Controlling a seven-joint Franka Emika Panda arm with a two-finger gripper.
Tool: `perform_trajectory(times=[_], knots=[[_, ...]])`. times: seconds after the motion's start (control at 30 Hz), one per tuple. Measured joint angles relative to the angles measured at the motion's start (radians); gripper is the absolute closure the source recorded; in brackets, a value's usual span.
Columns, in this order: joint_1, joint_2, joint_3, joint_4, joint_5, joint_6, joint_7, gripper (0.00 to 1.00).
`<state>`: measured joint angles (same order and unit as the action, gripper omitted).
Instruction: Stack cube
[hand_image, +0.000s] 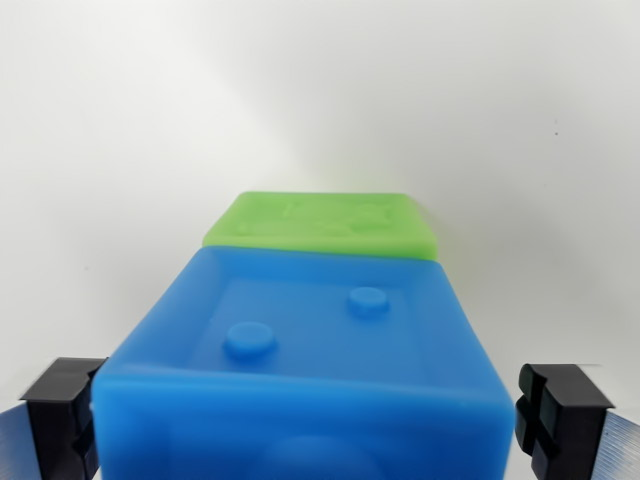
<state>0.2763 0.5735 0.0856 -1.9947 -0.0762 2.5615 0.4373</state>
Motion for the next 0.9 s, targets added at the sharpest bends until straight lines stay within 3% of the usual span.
perform_trajectory(times=[0.33, 0.9], knots=[[0.000, -0.015, 0.000, -0.001, 0.000, -0.012, 0.000, 0.00], [-0.003, -0.113, 0.006, -0.010, 0.011, -0.098, -0.006, 0.00]])
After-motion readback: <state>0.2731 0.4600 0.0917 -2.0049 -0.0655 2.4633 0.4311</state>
